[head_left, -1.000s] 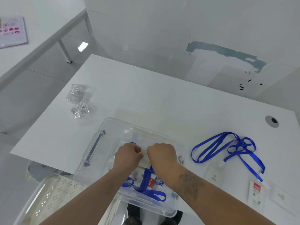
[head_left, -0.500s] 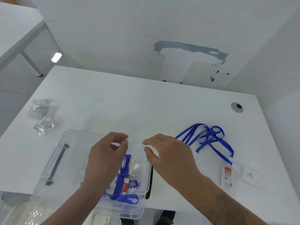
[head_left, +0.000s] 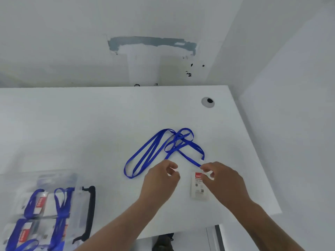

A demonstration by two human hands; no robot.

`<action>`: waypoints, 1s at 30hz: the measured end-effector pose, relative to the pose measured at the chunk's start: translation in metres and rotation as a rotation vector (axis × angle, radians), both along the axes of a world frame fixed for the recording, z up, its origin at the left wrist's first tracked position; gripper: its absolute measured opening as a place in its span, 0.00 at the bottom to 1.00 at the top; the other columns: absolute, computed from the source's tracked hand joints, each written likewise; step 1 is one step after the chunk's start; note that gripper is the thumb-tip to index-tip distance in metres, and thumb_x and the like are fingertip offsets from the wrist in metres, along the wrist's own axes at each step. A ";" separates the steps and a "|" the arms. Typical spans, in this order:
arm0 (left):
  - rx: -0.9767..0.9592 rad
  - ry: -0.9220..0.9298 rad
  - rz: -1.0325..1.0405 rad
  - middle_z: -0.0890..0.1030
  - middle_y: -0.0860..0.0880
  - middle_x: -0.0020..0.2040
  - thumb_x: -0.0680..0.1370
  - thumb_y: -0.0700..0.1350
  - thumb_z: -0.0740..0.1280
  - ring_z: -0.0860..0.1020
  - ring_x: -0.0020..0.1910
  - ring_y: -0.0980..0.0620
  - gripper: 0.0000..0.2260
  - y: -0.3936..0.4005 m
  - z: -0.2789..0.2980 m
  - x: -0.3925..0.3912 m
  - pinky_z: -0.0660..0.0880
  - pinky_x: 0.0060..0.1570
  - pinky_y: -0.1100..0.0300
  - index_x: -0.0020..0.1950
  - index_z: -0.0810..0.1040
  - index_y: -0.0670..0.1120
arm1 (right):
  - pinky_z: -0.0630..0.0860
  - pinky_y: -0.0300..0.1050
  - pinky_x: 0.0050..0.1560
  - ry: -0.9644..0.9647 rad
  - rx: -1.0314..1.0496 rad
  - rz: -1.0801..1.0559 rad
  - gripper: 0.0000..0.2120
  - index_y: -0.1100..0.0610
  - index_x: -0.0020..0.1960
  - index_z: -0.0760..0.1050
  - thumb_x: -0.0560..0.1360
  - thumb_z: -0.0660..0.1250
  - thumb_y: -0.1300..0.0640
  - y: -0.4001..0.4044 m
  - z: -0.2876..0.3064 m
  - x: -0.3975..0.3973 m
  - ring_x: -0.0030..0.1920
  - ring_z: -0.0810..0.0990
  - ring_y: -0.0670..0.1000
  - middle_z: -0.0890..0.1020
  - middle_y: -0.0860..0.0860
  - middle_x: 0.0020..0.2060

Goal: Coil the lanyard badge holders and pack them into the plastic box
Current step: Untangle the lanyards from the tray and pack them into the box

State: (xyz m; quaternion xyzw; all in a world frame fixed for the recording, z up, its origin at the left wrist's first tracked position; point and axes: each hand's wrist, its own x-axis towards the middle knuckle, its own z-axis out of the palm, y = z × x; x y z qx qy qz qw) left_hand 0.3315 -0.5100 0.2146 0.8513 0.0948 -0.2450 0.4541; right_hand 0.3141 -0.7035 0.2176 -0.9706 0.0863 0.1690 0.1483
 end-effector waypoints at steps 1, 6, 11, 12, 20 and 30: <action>0.028 0.026 -0.023 0.81 0.59 0.50 0.78 0.48 0.66 0.79 0.45 0.60 0.10 -0.011 -0.009 0.002 0.76 0.43 0.66 0.59 0.77 0.54 | 0.72 0.31 0.51 0.031 -0.002 0.003 0.13 0.41 0.61 0.76 0.77 0.66 0.45 -0.007 -0.007 0.000 0.50 0.78 0.39 0.80 0.37 0.56; 0.136 0.155 -0.090 0.81 0.54 0.60 0.78 0.47 0.67 0.76 0.50 0.58 0.16 -0.064 -0.046 0.009 0.74 0.53 0.63 0.66 0.73 0.52 | 0.74 0.37 0.60 0.167 -0.010 0.044 0.22 0.42 0.68 0.71 0.75 0.68 0.42 -0.027 -0.042 0.006 0.58 0.77 0.43 0.76 0.41 0.62; 0.182 0.207 -0.089 0.79 0.52 0.63 0.78 0.48 0.67 0.80 0.57 0.53 0.19 -0.088 -0.067 0.016 0.77 0.54 0.60 0.68 0.71 0.51 | 0.75 0.36 0.55 0.040 -0.008 0.027 0.19 0.45 0.67 0.73 0.78 0.64 0.42 -0.036 -0.067 0.017 0.56 0.79 0.44 0.75 0.42 0.63; 0.196 0.215 -0.094 0.79 0.52 0.63 0.78 0.48 0.66 0.80 0.57 0.52 0.18 -0.090 -0.068 0.018 0.77 0.53 0.60 0.68 0.71 0.52 | 0.75 0.35 0.55 0.018 -0.016 0.033 0.19 0.46 0.67 0.73 0.78 0.64 0.43 -0.037 -0.070 0.021 0.56 0.79 0.45 0.74 0.42 0.63; 0.223 0.172 -0.066 0.78 0.54 0.61 0.78 0.48 0.67 0.77 0.48 0.56 0.17 -0.095 -0.074 0.024 0.78 0.49 0.62 0.66 0.72 0.53 | 0.75 0.38 0.55 -0.037 -0.128 0.163 0.16 0.48 0.62 0.75 0.80 0.59 0.43 -0.051 -0.077 0.043 0.56 0.76 0.46 0.79 0.44 0.58; 0.236 0.089 -0.097 0.77 0.55 0.63 0.78 0.51 0.69 0.79 0.57 0.54 0.18 -0.101 -0.067 0.025 0.77 0.55 0.61 0.67 0.72 0.55 | 0.73 0.38 0.60 -0.005 -0.074 0.195 0.21 0.44 0.68 0.71 0.78 0.63 0.40 -0.062 -0.074 0.040 0.61 0.74 0.44 0.77 0.41 0.64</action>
